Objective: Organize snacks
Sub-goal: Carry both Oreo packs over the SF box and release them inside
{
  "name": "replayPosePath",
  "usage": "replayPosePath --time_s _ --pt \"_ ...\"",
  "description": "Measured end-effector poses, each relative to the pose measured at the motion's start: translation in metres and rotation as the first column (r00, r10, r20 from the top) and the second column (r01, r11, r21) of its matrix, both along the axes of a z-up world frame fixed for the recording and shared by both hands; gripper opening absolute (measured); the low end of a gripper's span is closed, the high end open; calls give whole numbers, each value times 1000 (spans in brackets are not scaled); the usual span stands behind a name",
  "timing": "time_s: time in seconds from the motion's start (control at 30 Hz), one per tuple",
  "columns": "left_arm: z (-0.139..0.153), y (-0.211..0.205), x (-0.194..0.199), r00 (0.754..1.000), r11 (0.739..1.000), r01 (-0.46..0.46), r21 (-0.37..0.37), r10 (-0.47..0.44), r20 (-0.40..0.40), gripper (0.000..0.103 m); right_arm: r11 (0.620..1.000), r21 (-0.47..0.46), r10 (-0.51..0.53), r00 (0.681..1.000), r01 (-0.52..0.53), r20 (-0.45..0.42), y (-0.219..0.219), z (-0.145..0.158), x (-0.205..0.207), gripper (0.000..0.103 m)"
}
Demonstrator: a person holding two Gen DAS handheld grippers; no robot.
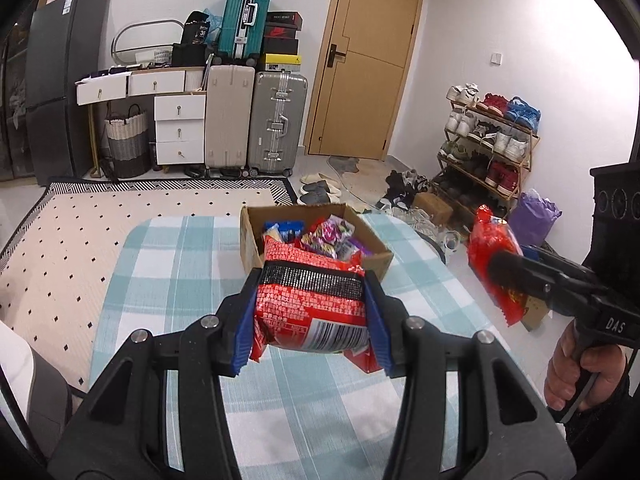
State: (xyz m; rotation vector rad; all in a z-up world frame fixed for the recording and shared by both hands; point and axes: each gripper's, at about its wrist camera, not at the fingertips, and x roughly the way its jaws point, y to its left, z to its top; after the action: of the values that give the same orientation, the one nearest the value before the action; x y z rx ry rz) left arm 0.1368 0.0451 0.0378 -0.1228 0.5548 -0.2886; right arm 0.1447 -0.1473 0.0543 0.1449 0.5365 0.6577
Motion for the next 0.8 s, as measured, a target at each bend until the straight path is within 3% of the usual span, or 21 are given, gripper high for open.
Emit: replayPosePath --time_s 0.33,0.53,0.67,0.8 --pt "40 -10 49 1000 999 -1 38 1 12 45 999 -38 3 997 0 78 2 43 34 50" --pt "54 -19 91 1000 999 4 41 -4 -8 45 999 -30 -16 1000 17 26 -3 50 84 50" --pt "64 -29 126 1000 997 3 72 -2 -19 45 996 -88 -30 999 34 40 -1 56 116 50" --pt "66 -36 174 996 999 31 37 -27 -90 45 992 -116 -55 998 59 38 -4 56 157 50"
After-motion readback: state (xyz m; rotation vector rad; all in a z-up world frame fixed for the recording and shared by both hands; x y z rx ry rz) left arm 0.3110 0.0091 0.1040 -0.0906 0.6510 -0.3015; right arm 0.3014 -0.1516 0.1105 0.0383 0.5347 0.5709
